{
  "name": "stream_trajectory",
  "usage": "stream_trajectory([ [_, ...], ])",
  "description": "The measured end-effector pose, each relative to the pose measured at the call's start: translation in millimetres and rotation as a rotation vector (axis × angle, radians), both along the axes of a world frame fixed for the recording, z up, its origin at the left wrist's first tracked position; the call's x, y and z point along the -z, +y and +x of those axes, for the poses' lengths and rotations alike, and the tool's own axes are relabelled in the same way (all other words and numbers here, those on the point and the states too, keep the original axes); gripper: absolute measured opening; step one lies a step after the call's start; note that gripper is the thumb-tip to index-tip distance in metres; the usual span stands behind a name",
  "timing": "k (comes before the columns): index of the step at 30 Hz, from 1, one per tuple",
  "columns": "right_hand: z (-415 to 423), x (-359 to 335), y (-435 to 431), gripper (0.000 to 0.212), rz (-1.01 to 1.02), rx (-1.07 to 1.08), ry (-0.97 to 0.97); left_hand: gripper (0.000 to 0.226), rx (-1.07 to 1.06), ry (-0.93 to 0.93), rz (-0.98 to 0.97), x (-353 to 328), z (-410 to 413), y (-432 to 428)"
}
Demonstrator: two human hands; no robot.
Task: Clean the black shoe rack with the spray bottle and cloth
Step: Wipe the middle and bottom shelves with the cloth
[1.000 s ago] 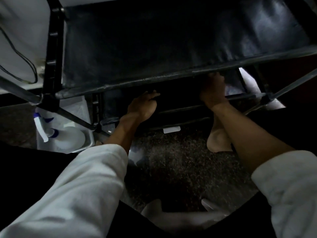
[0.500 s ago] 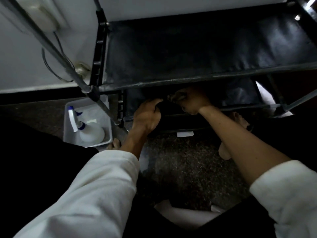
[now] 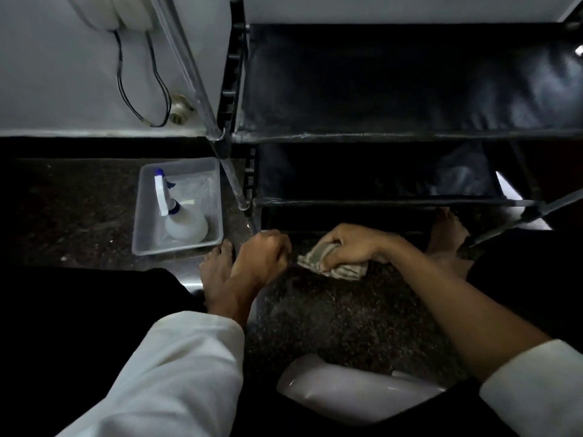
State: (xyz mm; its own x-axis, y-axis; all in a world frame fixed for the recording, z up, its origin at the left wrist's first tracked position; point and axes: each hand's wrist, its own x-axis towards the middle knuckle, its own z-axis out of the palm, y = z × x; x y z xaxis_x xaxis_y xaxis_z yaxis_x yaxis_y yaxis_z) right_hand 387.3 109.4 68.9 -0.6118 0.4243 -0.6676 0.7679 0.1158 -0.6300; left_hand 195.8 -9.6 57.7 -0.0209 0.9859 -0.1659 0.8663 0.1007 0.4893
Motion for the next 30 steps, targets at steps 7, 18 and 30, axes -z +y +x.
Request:
stream_trajectory([
  [7, -0.5, 80.4, -5.2, 0.032, -0.05, 0.877, 0.109, 0.046, -0.142, -0.116, -0.194, 26.9, 3.3, 33.3],
  [18, -87.1, 108.9, 28.6, 0.038, 0.401, 0.429, -0.008, 0.057, -0.139, 0.021, -0.495, 81.9, 6.8, 77.1],
  [30, -20.3, 112.5, 58.7, 0.048, 0.455, 0.281, -0.177, 0.062, -0.059, 0.139, -0.606, 85.9, 4.2, 82.9],
])
